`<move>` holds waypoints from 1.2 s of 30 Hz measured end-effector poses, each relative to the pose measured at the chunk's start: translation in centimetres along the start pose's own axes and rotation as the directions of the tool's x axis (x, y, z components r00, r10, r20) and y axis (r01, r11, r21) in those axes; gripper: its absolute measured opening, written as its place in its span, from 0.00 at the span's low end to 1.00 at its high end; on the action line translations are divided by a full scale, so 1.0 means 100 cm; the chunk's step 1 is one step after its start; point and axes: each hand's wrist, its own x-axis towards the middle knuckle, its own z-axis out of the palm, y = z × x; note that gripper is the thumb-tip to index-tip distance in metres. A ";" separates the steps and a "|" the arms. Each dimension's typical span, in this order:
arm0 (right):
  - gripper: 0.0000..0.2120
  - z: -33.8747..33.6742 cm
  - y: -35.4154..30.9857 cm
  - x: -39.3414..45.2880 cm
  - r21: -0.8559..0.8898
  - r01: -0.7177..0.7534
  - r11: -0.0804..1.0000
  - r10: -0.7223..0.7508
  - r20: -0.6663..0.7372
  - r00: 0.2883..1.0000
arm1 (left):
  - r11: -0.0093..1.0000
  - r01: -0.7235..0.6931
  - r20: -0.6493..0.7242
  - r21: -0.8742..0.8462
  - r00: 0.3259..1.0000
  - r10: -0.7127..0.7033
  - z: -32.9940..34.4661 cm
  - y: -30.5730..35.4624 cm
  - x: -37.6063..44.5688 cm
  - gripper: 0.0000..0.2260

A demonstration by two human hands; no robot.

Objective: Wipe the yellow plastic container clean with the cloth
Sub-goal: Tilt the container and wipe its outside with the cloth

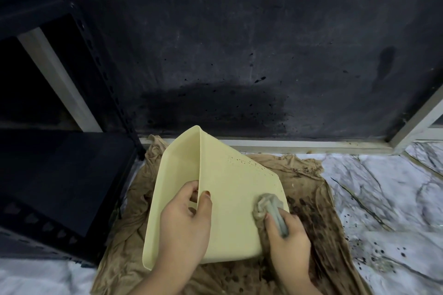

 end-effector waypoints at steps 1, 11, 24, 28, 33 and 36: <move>0.12 0.002 -0.010 -0.006 0.023 0.076 0.997 -0.076 0.024 0.997 | 1.000 -0.001 -0.004 0.002 1.000 0.001 0.001 0.000 0.000 0.06; 0.12 0.019 -0.067 0.014 0.172 0.244 0.954 -0.269 0.145 0.952 | 1.000 -0.007 0.038 0.002 0.999 0.007 0.003 0.005 -0.002 0.07; 0.15 0.006 0.006 0.054 0.031 -0.056 0.998 0.054 0.053 0.997 | 0.998 0.023 0.058 -0.053 0.998 -0.020 -0.002 0.008 -0.005 0.08; 0.15 -0.004 0.031 0.050 0.020 -0.158 0.987 0.157 0.036 0.987 | 0.992 0.080 0.113 -0.098 0.991 -0.068 -0.004 0.009 -0.003 0.11; 0.14 -0.015 0.052 0.035 -0.016 -0.219 0.976 0.220 0.058 0.974 | 0.985 0.139 0.131 -0.099 0.983 -0.126 -0.009 0.016 0.012 0.15; 0.17 -0.014 0.056 0.025 -0.016 -0.246 0.969 0.246 0.047 0.968 | 0.990 0.119 0.083 -0.075 0.990 -0.113 -0.008 0.019 0.017 0.07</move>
